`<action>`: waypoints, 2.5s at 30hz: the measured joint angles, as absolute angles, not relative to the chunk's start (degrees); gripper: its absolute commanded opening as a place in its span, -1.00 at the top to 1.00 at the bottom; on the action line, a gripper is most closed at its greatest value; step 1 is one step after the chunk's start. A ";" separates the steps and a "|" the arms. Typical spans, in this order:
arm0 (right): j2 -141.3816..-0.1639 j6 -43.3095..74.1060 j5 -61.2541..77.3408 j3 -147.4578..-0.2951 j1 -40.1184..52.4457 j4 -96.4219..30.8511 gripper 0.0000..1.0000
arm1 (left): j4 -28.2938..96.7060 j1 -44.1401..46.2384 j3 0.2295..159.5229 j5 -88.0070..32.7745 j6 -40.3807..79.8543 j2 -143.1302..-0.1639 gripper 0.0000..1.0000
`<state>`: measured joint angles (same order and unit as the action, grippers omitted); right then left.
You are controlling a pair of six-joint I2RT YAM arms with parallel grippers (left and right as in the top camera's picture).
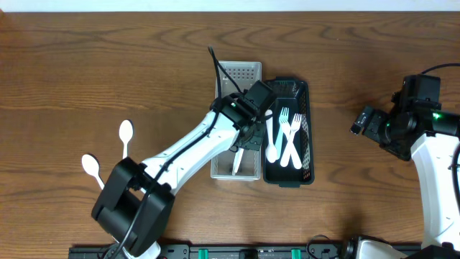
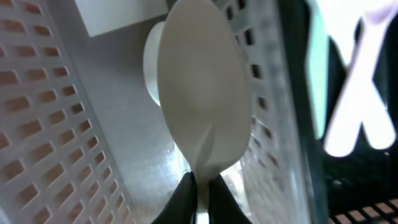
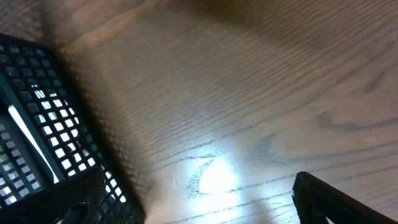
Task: Pack container
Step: 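Carry the spoon into the clear basket and release it, then move the left gripper to the upper-left white spoon and grasp it, then carry the spoon into the clear basket and open the left gripper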
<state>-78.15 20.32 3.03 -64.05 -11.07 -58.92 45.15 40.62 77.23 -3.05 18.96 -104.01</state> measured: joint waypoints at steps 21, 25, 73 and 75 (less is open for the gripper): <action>-78.15 20.32 3.07 -64.05 -11.07 -58.92 -0.98 | 59.44 17.50 81.47 9.37 14.81 -78.56 -0.41; -78.15 20.32 3.09 -64.05 -11.07 -58.94 -0.99 | 59.99 4.71 81.38 8.91 14.52 -77.36 -0.43; -78.15 20.32 3.27 -64.05 -11.07 -58.83 -0.99 | 49.63 -13.30 70.43 -4.54 1.28 -112.60 0.52; -78.15 20.32 3.29 -64.05 -11.07 -58.83 -0.98 | 49.65 -13.30 70.41 -4.58 1.30 -112.57 0.63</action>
<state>-78.15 20.32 3.29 -64.05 -11.07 -58.83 49.65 -13.30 70.41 -4.58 1.30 -112.57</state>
